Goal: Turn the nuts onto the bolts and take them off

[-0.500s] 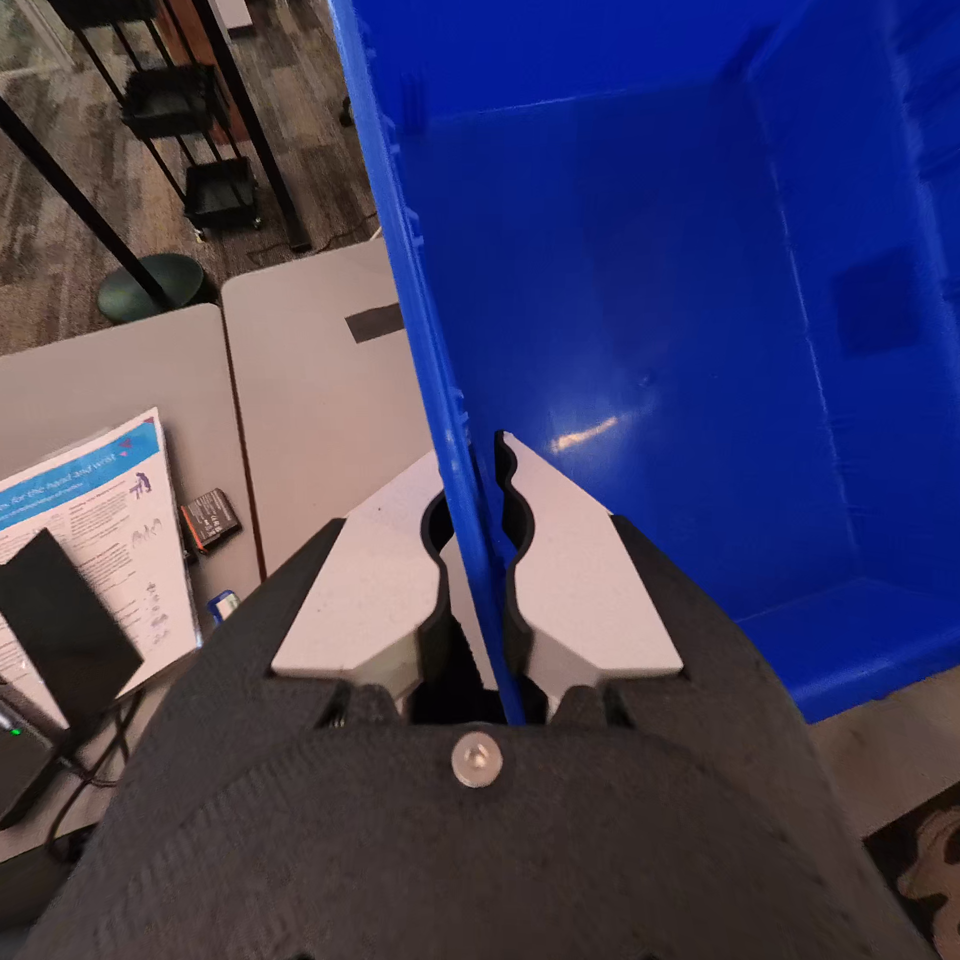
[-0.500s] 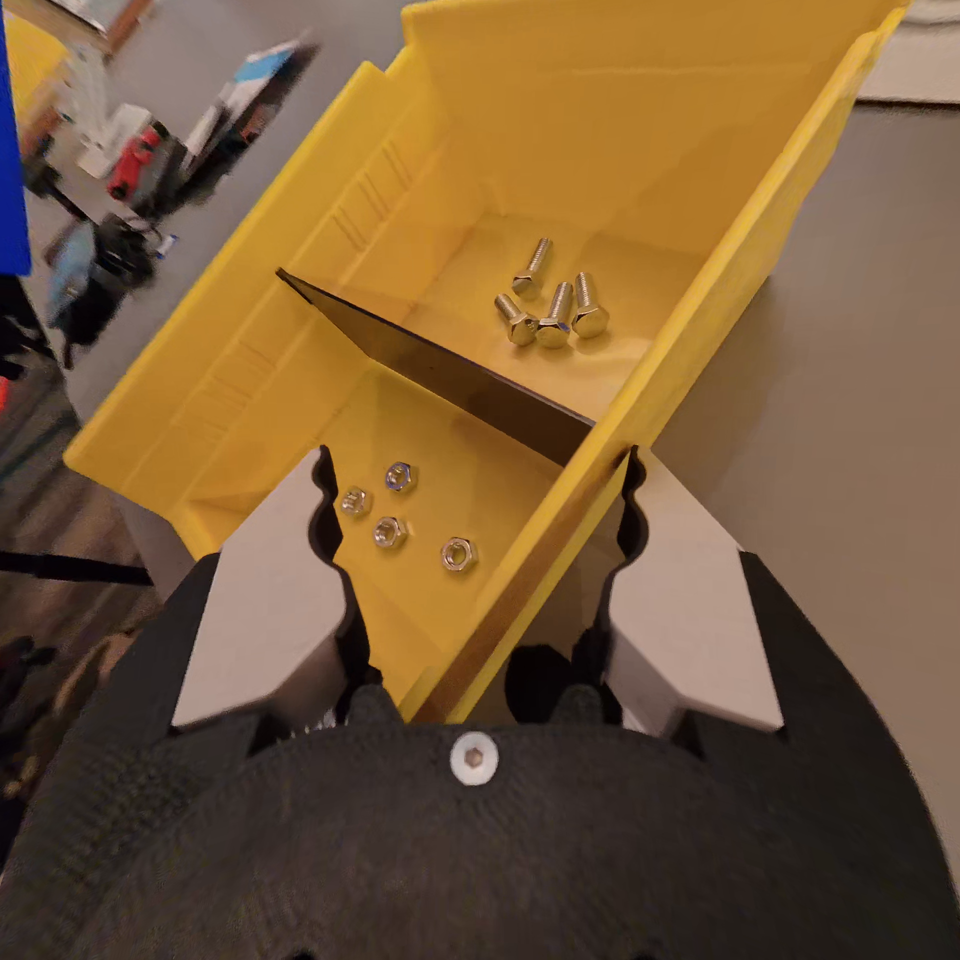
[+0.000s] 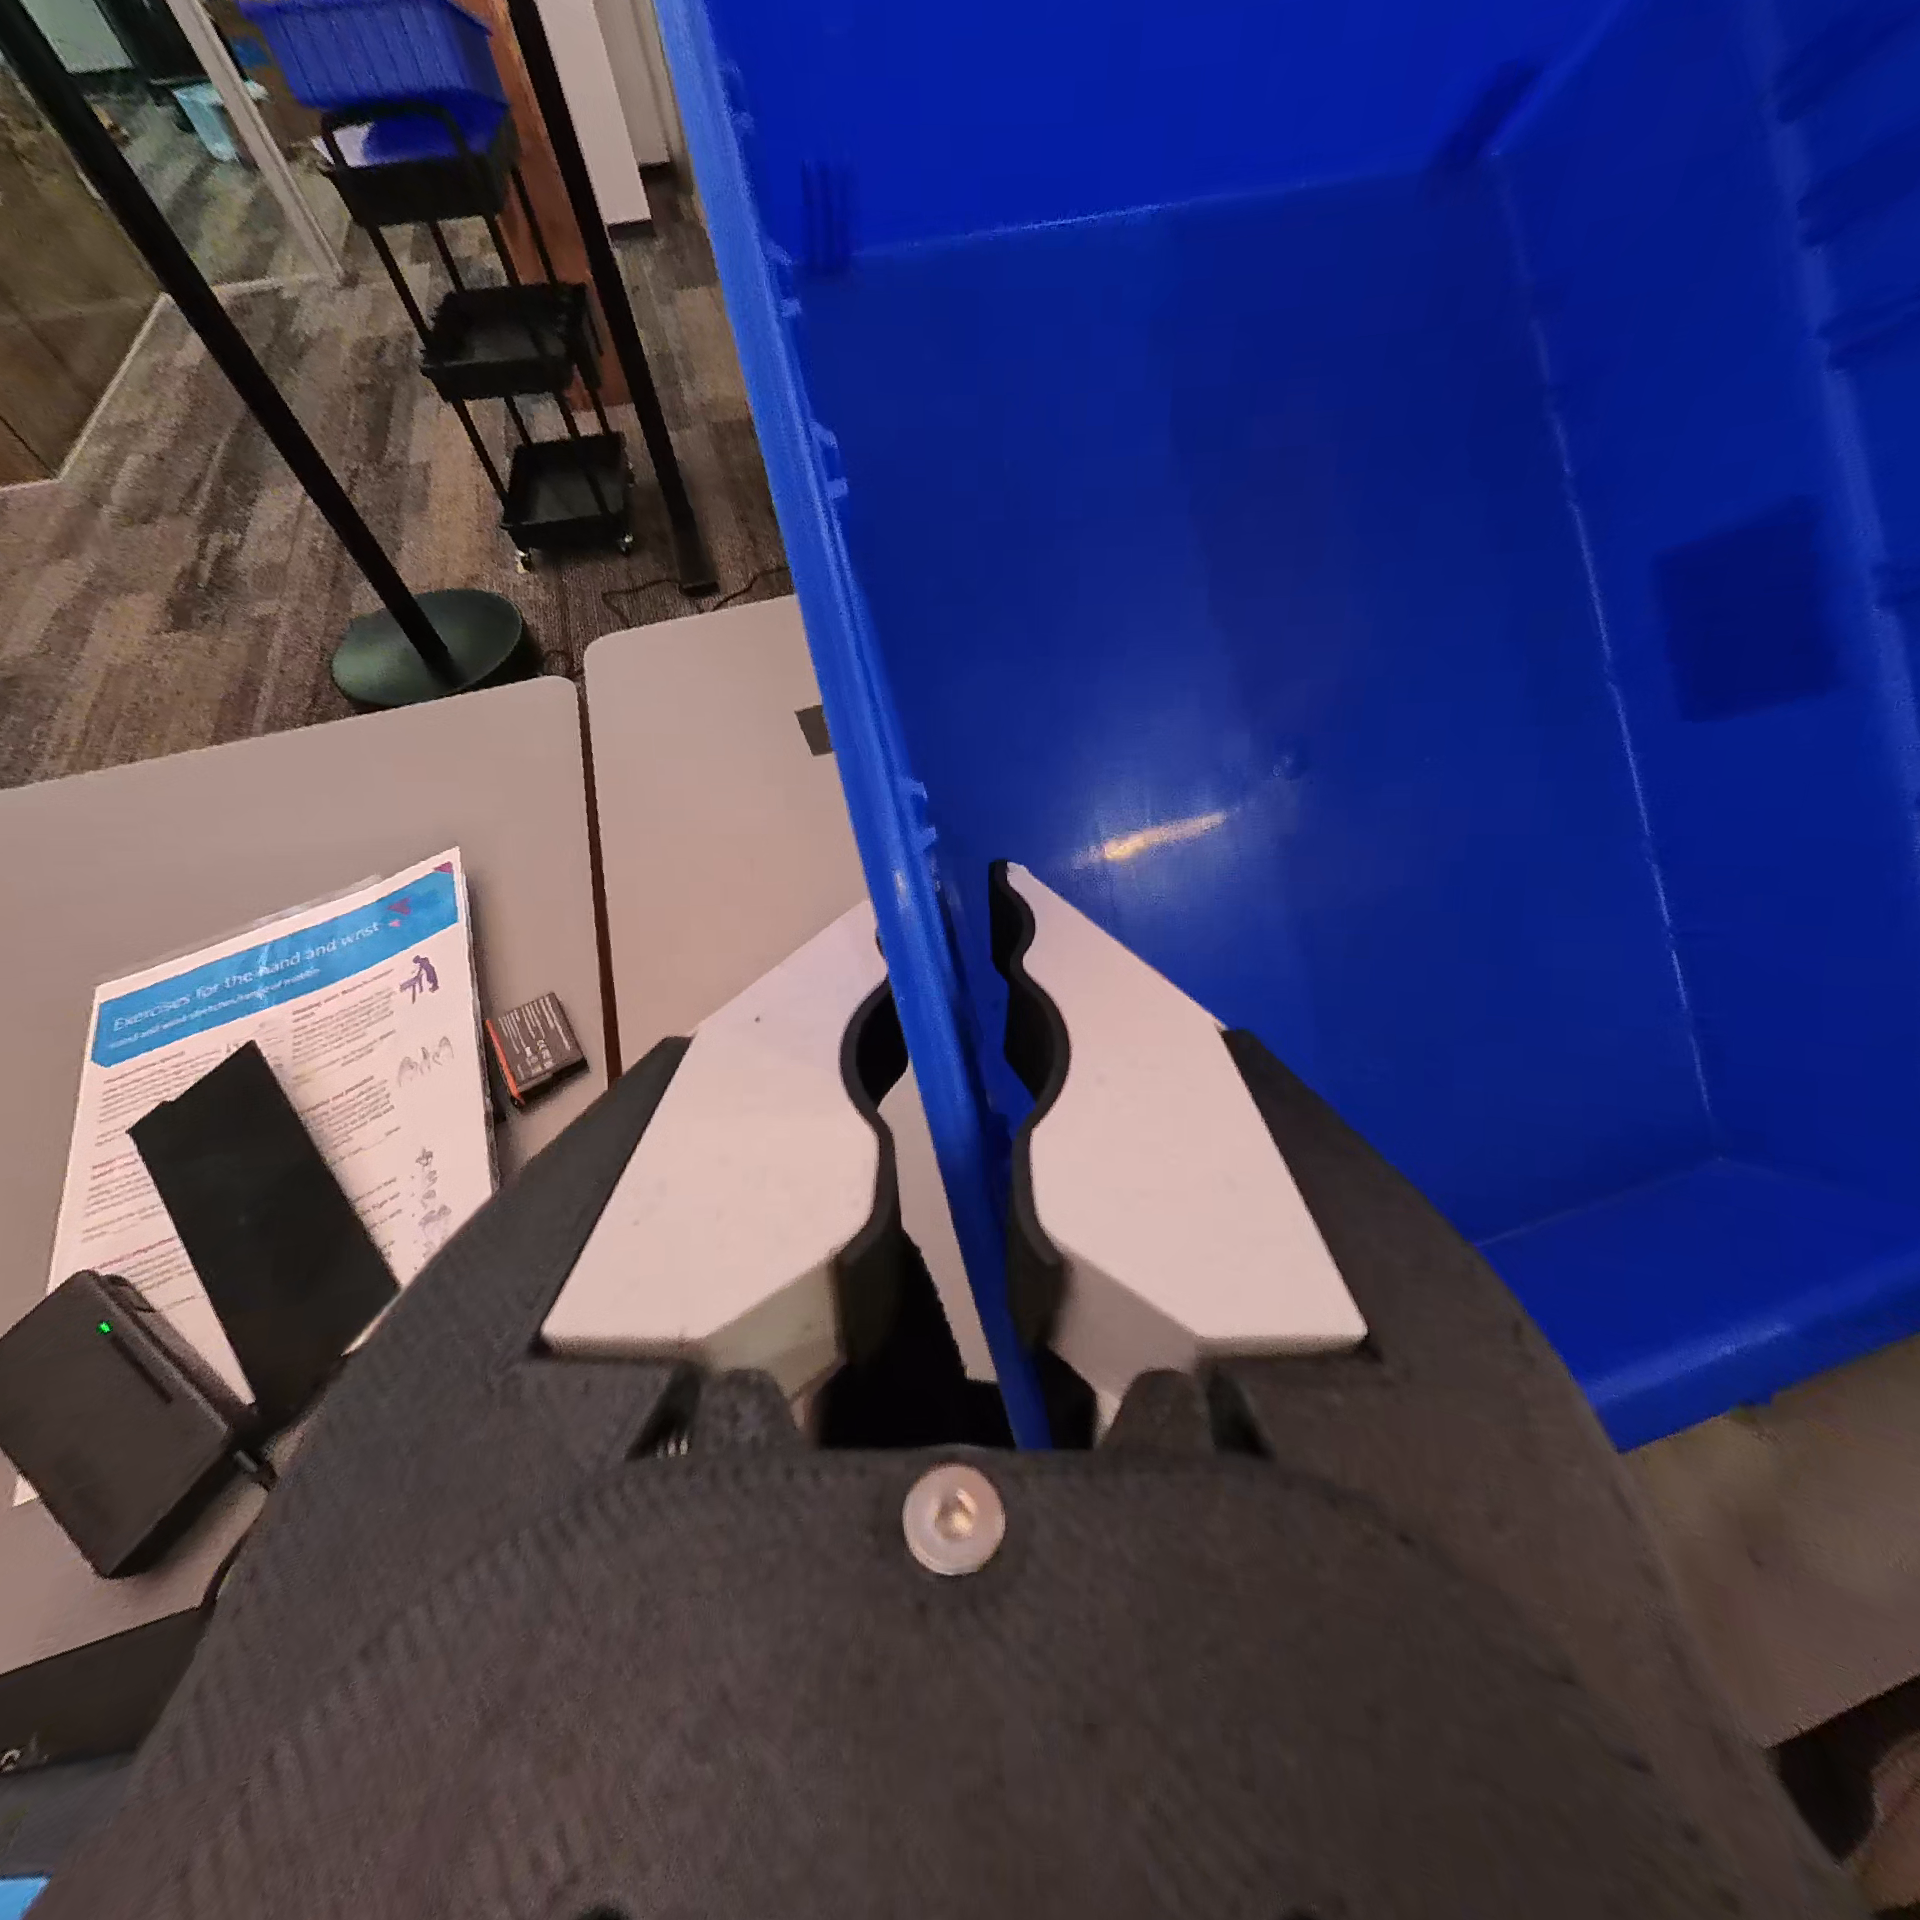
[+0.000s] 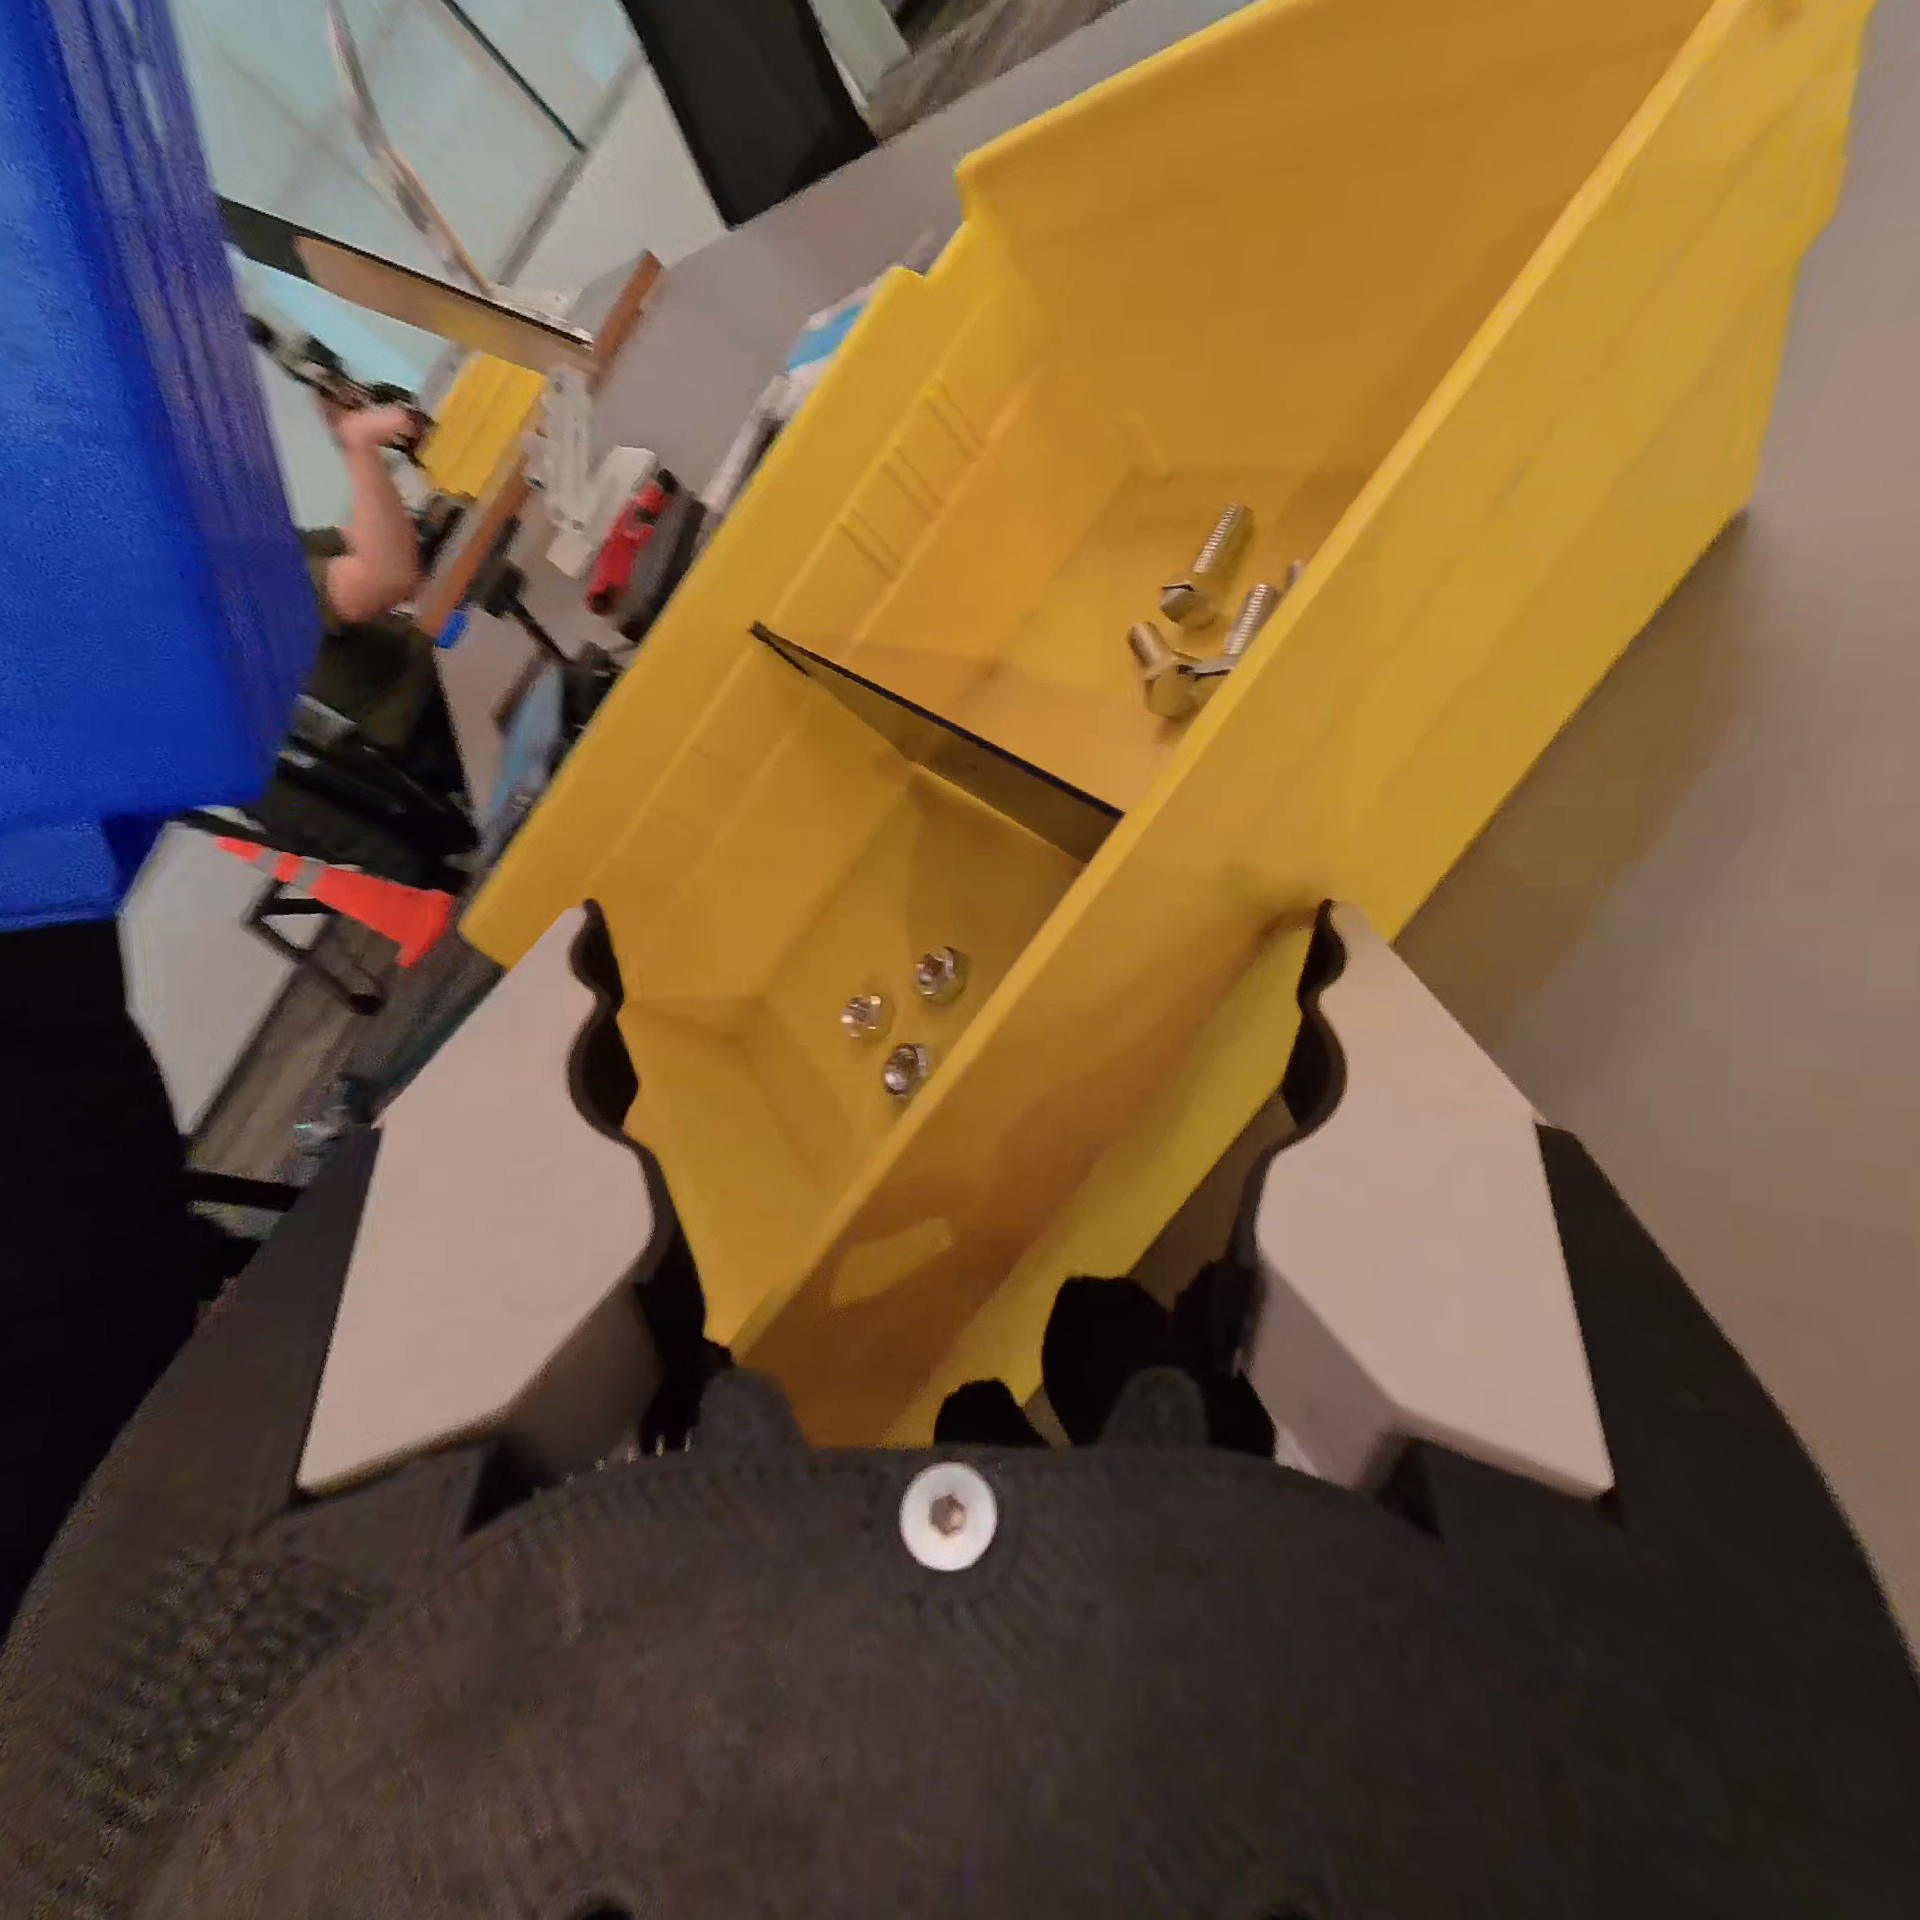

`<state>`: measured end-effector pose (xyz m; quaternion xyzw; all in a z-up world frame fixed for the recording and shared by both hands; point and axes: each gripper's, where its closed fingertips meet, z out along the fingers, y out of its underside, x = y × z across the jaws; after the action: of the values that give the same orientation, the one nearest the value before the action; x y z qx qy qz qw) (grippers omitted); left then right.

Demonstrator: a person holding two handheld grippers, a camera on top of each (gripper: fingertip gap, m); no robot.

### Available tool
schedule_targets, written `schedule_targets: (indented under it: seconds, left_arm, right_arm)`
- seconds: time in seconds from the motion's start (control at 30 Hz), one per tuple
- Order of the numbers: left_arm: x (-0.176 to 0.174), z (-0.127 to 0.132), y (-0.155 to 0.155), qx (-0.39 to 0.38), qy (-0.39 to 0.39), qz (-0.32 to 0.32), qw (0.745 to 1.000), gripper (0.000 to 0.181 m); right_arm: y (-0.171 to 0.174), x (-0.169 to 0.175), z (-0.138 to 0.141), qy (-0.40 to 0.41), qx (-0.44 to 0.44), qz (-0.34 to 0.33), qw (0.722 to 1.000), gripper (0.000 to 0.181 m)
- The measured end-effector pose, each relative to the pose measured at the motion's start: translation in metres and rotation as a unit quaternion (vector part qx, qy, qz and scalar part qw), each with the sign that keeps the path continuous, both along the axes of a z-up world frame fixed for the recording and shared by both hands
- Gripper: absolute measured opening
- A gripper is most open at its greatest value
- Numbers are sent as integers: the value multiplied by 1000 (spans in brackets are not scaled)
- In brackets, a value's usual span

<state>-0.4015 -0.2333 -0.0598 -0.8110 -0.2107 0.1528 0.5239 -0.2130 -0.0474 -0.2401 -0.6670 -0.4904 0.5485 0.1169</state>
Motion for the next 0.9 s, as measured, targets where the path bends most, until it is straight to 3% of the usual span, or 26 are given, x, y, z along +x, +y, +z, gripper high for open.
schedule_targets:
  seconds: [0.03,0.17,0.33,0.53,0.67,0.77,0.9]
  left_arm:
    - [1,2,0,4,1,-1,1000,10]
    - [7,12,3,11,10,-10,1000,10]
    - [21,17,24,14,14,-32,999,11]
    - [69,6,100,4,9,-109,994,11]
    - [117,-6,152,-25,25,-166,986,11]
    - [155,-17,183,-49,31,-198,979,11]
    - [206,-33,222,-63,19,-240,968,12]
  right_arm:
    - [-9,-8,3,10,-15,11,1000,135]
    - [-25,-24,19,41,-71,43,996,124]
    - [11,-9,58,101,-67,9,993,121]
    - [70,53,141,223,-38,-41,973,119]
    - [92,107,189,303,-29,-74,950,122]
    - [94,140,203,339,-23,-102,935,127]
    - [98,171,201,358,-33,-141,922,139]
